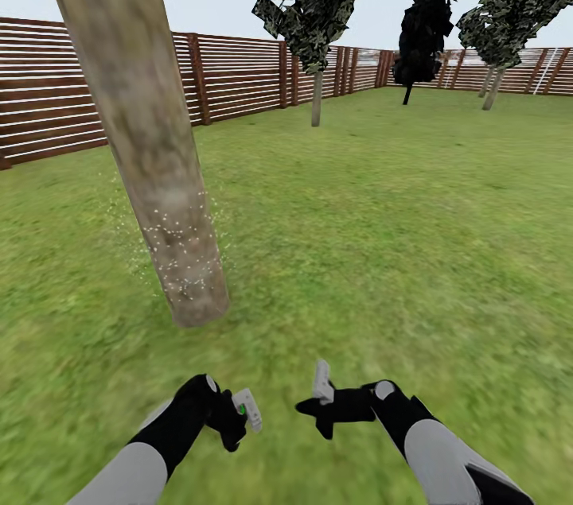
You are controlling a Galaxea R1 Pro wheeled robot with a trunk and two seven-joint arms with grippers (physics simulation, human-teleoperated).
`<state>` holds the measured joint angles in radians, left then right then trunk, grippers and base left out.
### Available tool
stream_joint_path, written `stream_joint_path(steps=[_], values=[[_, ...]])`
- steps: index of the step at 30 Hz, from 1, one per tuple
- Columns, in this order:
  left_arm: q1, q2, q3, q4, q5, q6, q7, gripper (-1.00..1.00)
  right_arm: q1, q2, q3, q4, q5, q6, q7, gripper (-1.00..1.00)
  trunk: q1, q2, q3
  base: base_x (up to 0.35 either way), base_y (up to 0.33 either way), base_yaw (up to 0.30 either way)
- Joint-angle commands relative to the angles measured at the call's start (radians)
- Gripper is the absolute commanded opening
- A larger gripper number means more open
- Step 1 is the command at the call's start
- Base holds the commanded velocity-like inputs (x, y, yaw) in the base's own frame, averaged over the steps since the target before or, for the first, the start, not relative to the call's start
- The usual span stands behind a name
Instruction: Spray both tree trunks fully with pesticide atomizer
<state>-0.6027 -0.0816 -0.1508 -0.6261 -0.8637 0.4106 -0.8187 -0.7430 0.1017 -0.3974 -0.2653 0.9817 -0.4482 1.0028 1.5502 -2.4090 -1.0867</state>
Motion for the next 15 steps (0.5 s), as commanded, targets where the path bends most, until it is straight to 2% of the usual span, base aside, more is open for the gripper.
stream_joint_path(steps=[1,4,6,8,15], values=[[-0.001,-0.005,-0.001,-0.001,-0.001,0.002,0.0,-1.0,-0.002,0.003,0.0,-0.002,0.0,0.0,0.001,-1.0,0.0,0.0,0.0,0.0,0.0,0.0],[-0.002,-0.012,-0.002,-0.002,0.003,0.002,-0.001,-1.0,-0.006,0.005,0.0,-0.003,0.0,0.0,0.002,-1.0,0.0,0.0,0.0,0.0,0.0,0.0],[-0.002,-0.02,-0.04,0.001,0.005,0.003,-0.002,-1.0,-0.007,0.014,0.0,-0.003,0.0,0.0,0.002,-1.0,0.0,0.0,0.0,0.0,0.0,0.0],[-0.002,-0.021,-0.054,0.002,0.007,0.003,-0.003,-1.0,-0.007,0.024,0.0,-0.003,0.0,0.0,0.002,-1.0,0.0,0.0,0.0,0.0,0.0,0.0],[0.0,-0.02,-0.055,0.011,0.015,-0.01,-0.016,-1.0,-0.008,0.027,0.0,-0.003,0.0,0.0,0.002,-1.0,0.0,0.0,0.0,0.0,0.0,0.0]])
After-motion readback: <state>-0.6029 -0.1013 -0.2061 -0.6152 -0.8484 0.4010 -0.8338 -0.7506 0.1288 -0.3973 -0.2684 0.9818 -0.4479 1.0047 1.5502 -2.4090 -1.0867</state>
